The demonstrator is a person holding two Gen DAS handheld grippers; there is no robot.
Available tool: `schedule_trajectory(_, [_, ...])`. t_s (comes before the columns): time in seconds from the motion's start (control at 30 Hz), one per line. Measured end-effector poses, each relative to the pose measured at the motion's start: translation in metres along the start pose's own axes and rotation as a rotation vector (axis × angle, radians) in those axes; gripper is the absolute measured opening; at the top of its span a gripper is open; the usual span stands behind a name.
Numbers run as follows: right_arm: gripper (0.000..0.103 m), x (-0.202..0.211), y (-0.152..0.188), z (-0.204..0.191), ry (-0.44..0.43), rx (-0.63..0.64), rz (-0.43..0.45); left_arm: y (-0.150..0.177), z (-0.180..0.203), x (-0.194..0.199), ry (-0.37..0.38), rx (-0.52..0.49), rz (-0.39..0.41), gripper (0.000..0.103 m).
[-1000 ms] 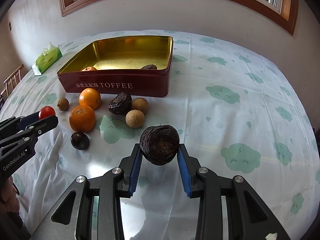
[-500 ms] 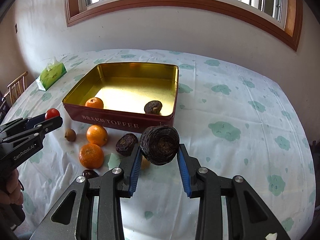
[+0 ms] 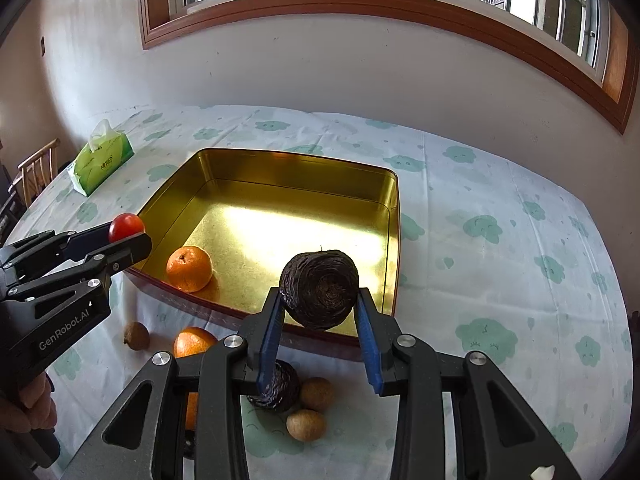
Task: Organize fruits
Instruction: 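Carry the tomato and dark fruit with both tools over the tin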
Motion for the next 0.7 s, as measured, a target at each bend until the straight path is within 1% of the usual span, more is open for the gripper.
schedule_trajectory(0.37, [0.033,-0.027,-0.008,-0.006,-0.006,0.002,-0.037,-0.004,-0.006,-0.025,-0.023,-0.013,-0.031,0.032])
schedule_trajectory(0.7, [0.033,-0.041,-0.008,-0.007,-0.015,-0.003,-0.062,0.000,-0.008,-0.044,-0.025,-0.007,-0.066,0.032])
Point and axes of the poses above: each gripper's, at about its wrist camera, not at the fingertips, and x roughly against the way its jaws point, z to its right, y to its underside, the point moved 5 cm from there along -x, roughly the way its jaws point, and after that the axes turned 8 degrees about -x, right-handed, at the moved point
